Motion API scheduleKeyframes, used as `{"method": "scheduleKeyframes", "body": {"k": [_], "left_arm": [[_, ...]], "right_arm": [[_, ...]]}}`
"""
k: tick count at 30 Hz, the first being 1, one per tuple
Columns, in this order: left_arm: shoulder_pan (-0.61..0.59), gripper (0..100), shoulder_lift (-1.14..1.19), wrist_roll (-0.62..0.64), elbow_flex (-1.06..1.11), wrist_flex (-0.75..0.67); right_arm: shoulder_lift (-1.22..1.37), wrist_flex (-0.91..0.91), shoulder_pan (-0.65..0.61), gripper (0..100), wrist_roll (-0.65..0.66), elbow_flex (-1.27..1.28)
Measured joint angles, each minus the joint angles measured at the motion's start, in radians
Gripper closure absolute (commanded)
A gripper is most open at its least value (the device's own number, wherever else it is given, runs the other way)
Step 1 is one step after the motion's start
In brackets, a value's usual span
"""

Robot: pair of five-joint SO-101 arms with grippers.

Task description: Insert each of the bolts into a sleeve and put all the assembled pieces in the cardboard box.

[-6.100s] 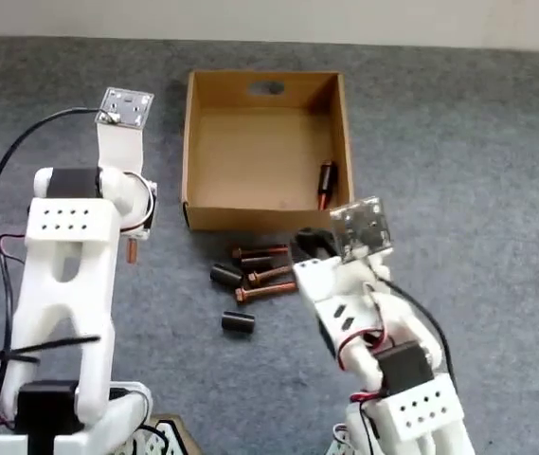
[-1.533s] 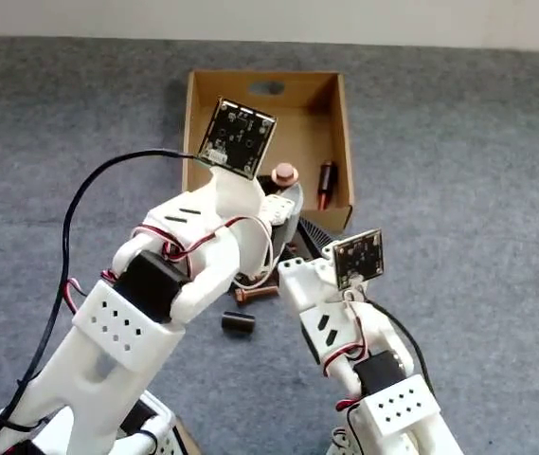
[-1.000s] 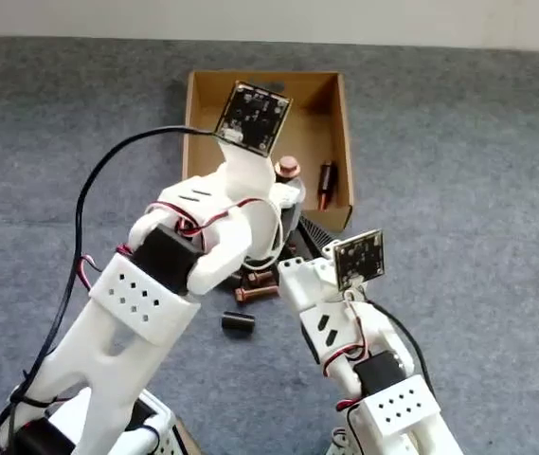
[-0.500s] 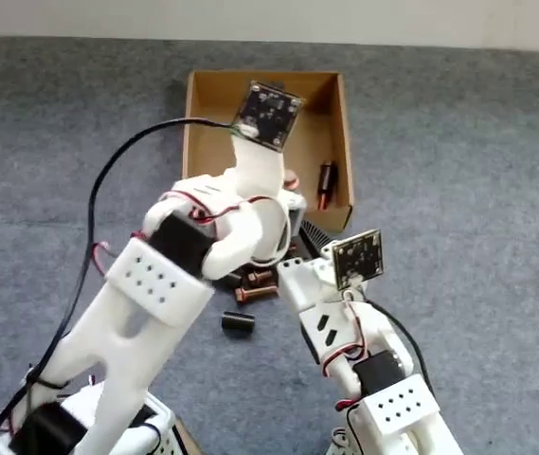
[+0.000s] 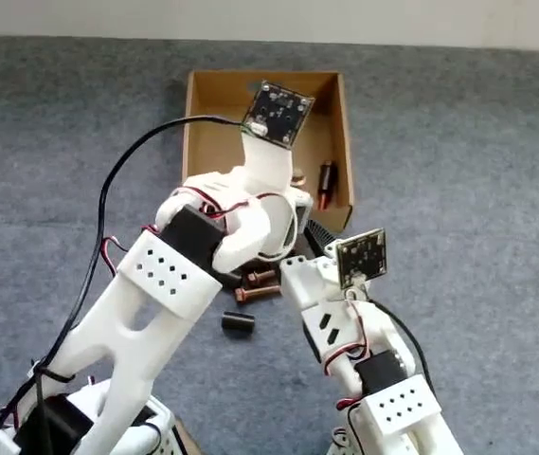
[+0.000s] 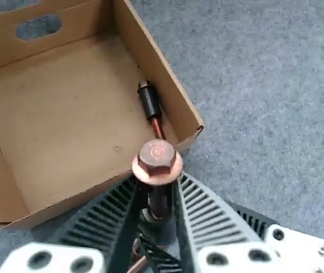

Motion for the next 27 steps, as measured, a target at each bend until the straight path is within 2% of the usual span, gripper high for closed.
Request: {"method": "scheduleKeyframes", "body": {"k": [3,18,21,24,25,27], "left_arm": [[-0.029,74,0.000,-0.003,0.000,0.020],[-0.040,74,-0.003,-0.003,0.000,0.146],[-0.078,80,-0.075,-0.003,0.000,0.150],[-0.141,99,-0.170,-0.003,0.000,0.150],[-0.167,100,-0.198,-0.003,0.000,0.150],[-0.227,95,-0.249,-0.003,0.026,0.150]], "right_arm": [[0.000,0.000,-0.003,99.3,0.000,0.002],[0.000,0.002,-0.005,99.3,0.000,0.002],[0.000,0.002,-0.005,99.3,0.000,0.002],[0.000,0.002,-0.005,99.3,0.000,0.002],[0.000,0.002,-0.005,99.3,0.000,0.002],[0.000,0.002,-0.005,99.3,0.000,0.002]]}}
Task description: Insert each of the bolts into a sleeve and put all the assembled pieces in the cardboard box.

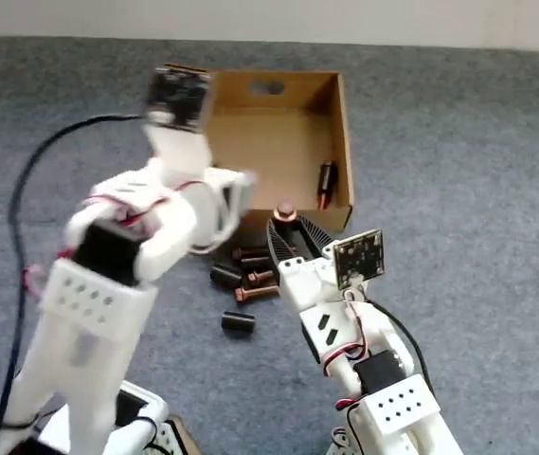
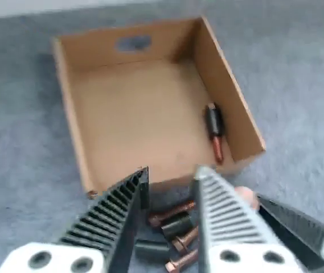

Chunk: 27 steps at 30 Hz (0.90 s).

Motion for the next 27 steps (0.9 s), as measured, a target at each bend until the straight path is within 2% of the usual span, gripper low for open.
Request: {"method": "scheduleKeyframes", "body": {"k": [4,8,13,16,22,27], "left_arm": [[-0.132,99,-0.061,0.000,0.143,0.000],[-0.256,99,-0.112,-0.002,0.364,0.000],[-0.417,99,-0.176,-0.012,0.565,0.000],[-0.460,99,-0.195,-0.135,0.664,-0.006],[-0.466,99,-0.204,-0.562,0.893,-0.190],[-0.465,99,-0.204,-0.640,1.054,-0.336]], "right_arm": [[0.000,0.000,0.000,99.3,0.000,0.000],[0.000,0.009,0.000,99.2,0.000,0.000],[0.002,0.195,0.000,99.0,-0.003,-0.075],[0.002,0.336,0.000,98.9,-0.003,-0.189],[0.034,0.482,0.000,98.9,-0.003,-0.463],[0.249,0.486,0.000,98.9,-0.006,-0.681]]}}
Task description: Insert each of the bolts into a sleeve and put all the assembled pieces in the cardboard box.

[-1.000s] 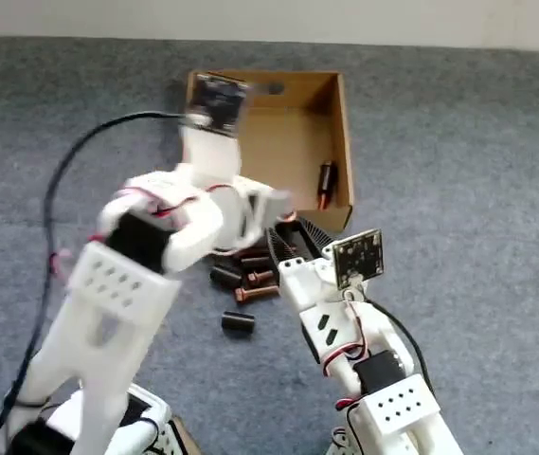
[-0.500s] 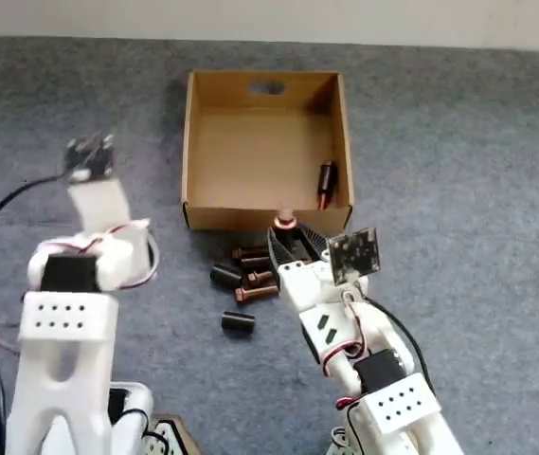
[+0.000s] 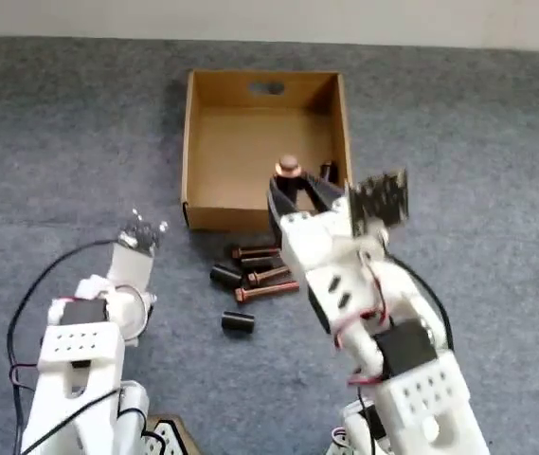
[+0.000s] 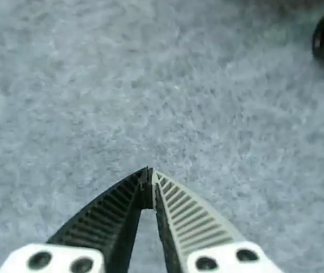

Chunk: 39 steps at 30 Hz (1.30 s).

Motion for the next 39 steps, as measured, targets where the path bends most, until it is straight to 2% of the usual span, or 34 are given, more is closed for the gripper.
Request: {"method": "scheduleKeyframes", "body": {"k": [3,8,11,17,23,27,34,39], "left_arm": [[-0.005,99,0.000,-0.009,0.032,-0.018],[-0.094,99,0.000,-0.009,0.041,-0.031],[-0.100,99,0.000,-0.009,0.064,-0.046],[-0.107,99,-0.005,-0.009,0.098,-0.086],[-0.107,99,-0.011,-0.009,0.100,-0.087],[-0.107,99,-0.011,-0.009,0.100,-0.087],[-0.107,99,-0.011,-0.009,0.100,-0.087],[-0.107,99,-0.011,-0.009,0.100,-0.087]], "right_arm": [[0.186,0.000,0.005,98.9,0.000,-0.114],[0.511,0.000,0.107,99.1,0.000,-0.292],[0.709,0.000,0.160,99.1,0.000,-0.416],[1.122,0.000,0.164,99.1,0.000,-0.698],[1.416,0.000,0.175,99.1,0.000,-0.914],[1.481,0.002,0.207,99.1,0.000,-0.953],[1.485,0.204,0.219,99.1,0.000,-0.979],[1.485,0.224,0.221,99.1,0.000,-0.980]]}}
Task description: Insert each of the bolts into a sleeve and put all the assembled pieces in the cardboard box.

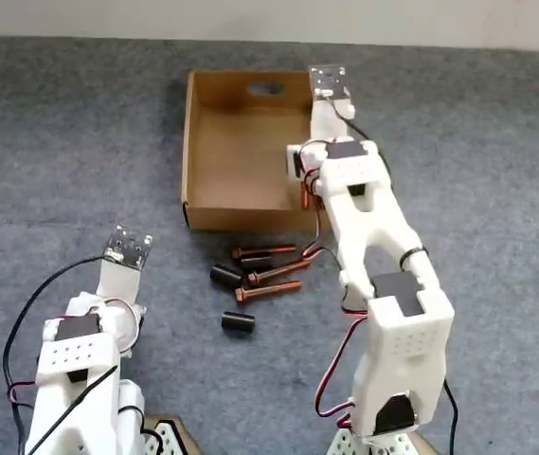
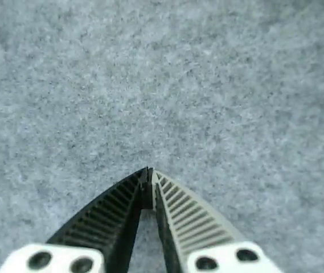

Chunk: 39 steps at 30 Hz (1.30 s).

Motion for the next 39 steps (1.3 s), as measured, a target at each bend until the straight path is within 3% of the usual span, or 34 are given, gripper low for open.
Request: {"method": "scheduleKeyframes", "body": {"k": [20,26,39], "left_arm": [[0.000,99,0.000,0.000,0.000,0.000],[0.000,99,0.000,0.000,0.000,0.000],[0.000,99,0.000,0.000,0.000,0.000]], "right_arm": [[0.092,0.000,-0.002,98.8,0.000,-0.002],[0.092,0.000,-0.003,85.2,0.000,-0.002],[0.089,0.150,0.003,91.2,-0.002,-0.155]]}}
